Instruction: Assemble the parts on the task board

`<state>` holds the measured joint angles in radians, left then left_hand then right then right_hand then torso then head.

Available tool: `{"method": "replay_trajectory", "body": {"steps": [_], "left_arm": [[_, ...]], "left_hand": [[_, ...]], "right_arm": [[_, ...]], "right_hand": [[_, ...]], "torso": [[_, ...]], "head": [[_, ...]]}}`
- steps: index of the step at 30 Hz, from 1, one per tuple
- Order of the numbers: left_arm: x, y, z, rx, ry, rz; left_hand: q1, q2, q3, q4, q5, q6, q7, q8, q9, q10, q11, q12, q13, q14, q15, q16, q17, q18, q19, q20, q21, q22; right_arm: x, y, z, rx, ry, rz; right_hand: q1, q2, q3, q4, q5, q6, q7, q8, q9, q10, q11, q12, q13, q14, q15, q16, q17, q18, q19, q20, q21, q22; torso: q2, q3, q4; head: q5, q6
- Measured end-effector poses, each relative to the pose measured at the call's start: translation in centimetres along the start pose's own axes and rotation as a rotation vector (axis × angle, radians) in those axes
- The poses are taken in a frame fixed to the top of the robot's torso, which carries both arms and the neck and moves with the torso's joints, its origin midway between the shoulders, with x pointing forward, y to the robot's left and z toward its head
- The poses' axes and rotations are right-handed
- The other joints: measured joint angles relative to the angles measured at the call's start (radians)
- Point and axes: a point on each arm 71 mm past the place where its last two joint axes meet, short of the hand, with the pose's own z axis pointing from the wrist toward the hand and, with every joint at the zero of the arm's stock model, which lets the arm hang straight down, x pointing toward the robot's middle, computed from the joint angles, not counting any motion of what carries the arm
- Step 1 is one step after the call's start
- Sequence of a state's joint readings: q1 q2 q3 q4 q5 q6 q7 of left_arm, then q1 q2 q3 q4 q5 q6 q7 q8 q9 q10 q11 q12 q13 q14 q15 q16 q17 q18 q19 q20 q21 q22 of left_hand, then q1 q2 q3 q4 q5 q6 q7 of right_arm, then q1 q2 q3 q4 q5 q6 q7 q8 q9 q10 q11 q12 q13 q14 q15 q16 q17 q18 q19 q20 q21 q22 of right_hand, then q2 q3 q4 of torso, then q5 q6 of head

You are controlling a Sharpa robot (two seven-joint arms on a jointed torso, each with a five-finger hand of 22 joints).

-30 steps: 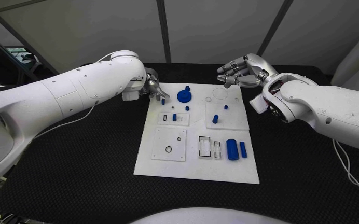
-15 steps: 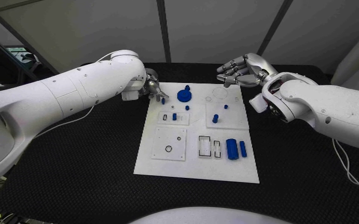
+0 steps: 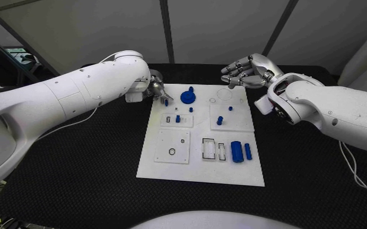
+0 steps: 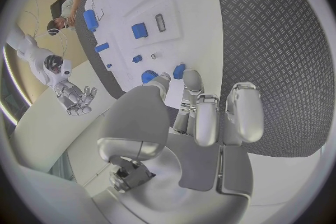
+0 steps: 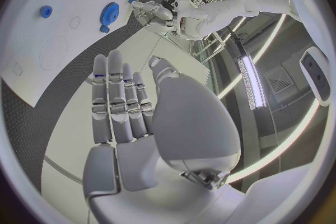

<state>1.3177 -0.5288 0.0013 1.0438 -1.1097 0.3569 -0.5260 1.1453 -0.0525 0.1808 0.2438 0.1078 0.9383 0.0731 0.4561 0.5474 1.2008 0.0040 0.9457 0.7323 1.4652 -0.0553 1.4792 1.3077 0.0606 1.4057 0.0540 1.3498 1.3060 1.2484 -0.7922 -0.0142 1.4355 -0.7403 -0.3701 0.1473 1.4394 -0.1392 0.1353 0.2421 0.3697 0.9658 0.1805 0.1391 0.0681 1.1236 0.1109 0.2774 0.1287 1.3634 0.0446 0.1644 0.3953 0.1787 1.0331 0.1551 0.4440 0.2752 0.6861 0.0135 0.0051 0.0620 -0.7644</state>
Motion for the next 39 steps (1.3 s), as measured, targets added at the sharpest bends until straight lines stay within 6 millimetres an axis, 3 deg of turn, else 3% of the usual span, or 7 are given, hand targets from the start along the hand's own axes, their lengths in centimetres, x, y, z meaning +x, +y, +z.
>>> {"method": "replay_trajectory", "body": {"steps": [6, 8, 12, 14, 18, 25, 39], "left_arm": [[0.1, -0.2, 0.0, 0.004, 0.002, 0.002], [0.1, -0.2, 0.0, 0.004, 0.002, 0.002], [0.1, -0.2, 0.0, 0.005, 0.003, 0.000], [0.0, -0.2, 0.0, 0.006, 0.004, -0.002], [0.0, -0.2, 0.0, 0.007, 0.007, -0.007], [0.1, -0.1, 0.0, 0.010, 0.015, -0.014], [0.7, 0.6, -1.6, 0.055, 0.002, -0.052]], "left_hand": [[0.017, 0.007, 0.003, -0.009, 0.000, 0.003, 0.004, 0.000, -0.001, 0.000, 0.000, 0.000, -0.002, 0.000, 0.000, 0.000, 0.000, 0.000, 0.000, 0.000, 0.000, 0.000], [0.031, 0.020, 0.006, -0.017, 0.000, 0.007, 0.000, 0.000, -0.002, 0.000, 0.000, 0.000, -0.003, 0.000, 0.000, 0.000, 0.000, 0.000, 0.000, 0.000, 0.000, 0.000], [0.115, 0.056, 0.057, -0.068, 0.008, 0.005, -0.002, 0.000, -0.005, -0.007, -0.007, -0.006, -0.012, 0.003, -0.005, 0.000, 0.000, 0.000, 0.000, 0.000, 0.000, 0.000], [0.138, 0.060, 0.089, -0.089, 0.008, 0.003, -0.004, -0.004, -0.007, -0.011, -0.011, -0.016, -0.020, 0.000, -0.007, 0.000, 0.000, 0.000, -0.004, -0.004, -0.004, 0.000], [0.158, 0.053, 0.179, -0.129, 0.004, 0.001, -0.001, -0.013, -0.010, -0.014, -0.007, -0.029, -0.036, 0.000, -0.007, 0.000, 0.000, 0.000, -0.004, -0.004, -0.008, 0.002], [0.152, 0.033, 0.242, -0.079, 0.008, -0.006, -0.001, 0.015, 0.016, -0.010, -0.011, -0.044, -0.060, 0.000, -0.007, 0.000, 0.000, 0.000, -0.004, -0.004, -0.008, 0.002], [0.094, -0.015, 0.349, -0.105, 0.008, -0.010, -0.005, 0.047, 0.053, 0.006, -0.012, -0.044, -0.063, 0.000, -0.007, 0.000, 0.000, 0.000, -0.004, -0.004, -0.008, 0.002]], "right_arm": [[0.0, 0.0, 0.0, 0.000, 0.001, 0.000], [0.0, 0.0, 0.0, 0.000, 0.001, 0.000], [0.1, 0.0, 0.0, 0.000, 0.001, 0.000], [0.1, 0.0, 0.0, 0.000, 0.001, 0.000], [0.1, 0.0, 0.1, 0.000, 0.001, 0.000], [0.1, 0.0, 0.1, 0.000, 0.002, 0.000], [-0.1, -0.1, 0.0, 0.003, 0.000, -0.001]], "right_hand": [[0.000, 0.000, 0.000, 0.000, 0.000, 0.000, 0.000, 0.000, 0.000, 0.000, 0.000, 0.000, 0.000, 0.000, 0.000, 0.000, 0.000, 0.000, 0.000, 0.000, 0.000, 0.000], [0.000, 0.000, 0.000, 0.000, 0.000, 0.000, 0.000, 0.000, 0.000, 0.000, 0.000, 0.000, -0.001, 0.000, 0.000, -0.002, 0.000, 0.000, 0.000, 0.000, 0.000, -0.001], [-0.005, 0.005, 0.000, 0.000, 0.000, 0.000, 0.000, 0.000, 0.000, 0.000, 0.000, 0.000, -0.001, 0.000, 0.000, -0.004, 0.000, 0.000, 0.000, 0.000, 0.000, -0.001], [-0.005, 0.005, 0.000, 0.000, 0.000, 0.000, 0.000, 0.000, 0.000, 0.000, 0.000, 0.000, -0.001, 0.000, 0.000, -0.004, 0.000, 0.000, 0.000, 0.000, 0.000, -0.001], [-0.005, 0.005, 0.000, 0.000, 0.000, 0.000, 0.000, 0.000, 0.000, 0.000, 0.000, 0.000, -0.001, 0.000, 0.000, -0.004, 0.000, 0.000, 0.000, 0.000, 0.000, -0.001], [-0.005, 0.005, 0.000, 0.000, 0.000, 0.000, 0.000, 0.000, 0.000, 0.000, 0.000, 0.000, -0.001, 0.000, 0.000, -0.004, 0.000, 0.000, 0.000, 0.000, -0.004, -0.001], [-0.005, 0.005, 0.000, 0.000, 0.000, 0.000, 0.000, 0.000, 0.000, 0.000, 0.000, 0.000, -0.002, 0.000, 0.000, -0.004, 0.000, 0.000, 0.000, 0.000, -0.004, -0.001]], "torso": [[0.000, 0.0000, 0.0000], [0.000, -0.0001, 0.0003], [0.000, -0.0003, 0.0005], [0.000, -0.0004, 0.0007], [0.000, -0.0005, 0.0007], [-0.001, -0.0005, 0.0008], [-0.002, 0.0000, 0.0032]], "head": [[-0.001, -0.001], [-0.002, -0.001], [-0.002, -0.002], [-0.002, -0.002], [-0.002, -0.003], [-0.002, -0.002], [-0.002, -0.002]]}}
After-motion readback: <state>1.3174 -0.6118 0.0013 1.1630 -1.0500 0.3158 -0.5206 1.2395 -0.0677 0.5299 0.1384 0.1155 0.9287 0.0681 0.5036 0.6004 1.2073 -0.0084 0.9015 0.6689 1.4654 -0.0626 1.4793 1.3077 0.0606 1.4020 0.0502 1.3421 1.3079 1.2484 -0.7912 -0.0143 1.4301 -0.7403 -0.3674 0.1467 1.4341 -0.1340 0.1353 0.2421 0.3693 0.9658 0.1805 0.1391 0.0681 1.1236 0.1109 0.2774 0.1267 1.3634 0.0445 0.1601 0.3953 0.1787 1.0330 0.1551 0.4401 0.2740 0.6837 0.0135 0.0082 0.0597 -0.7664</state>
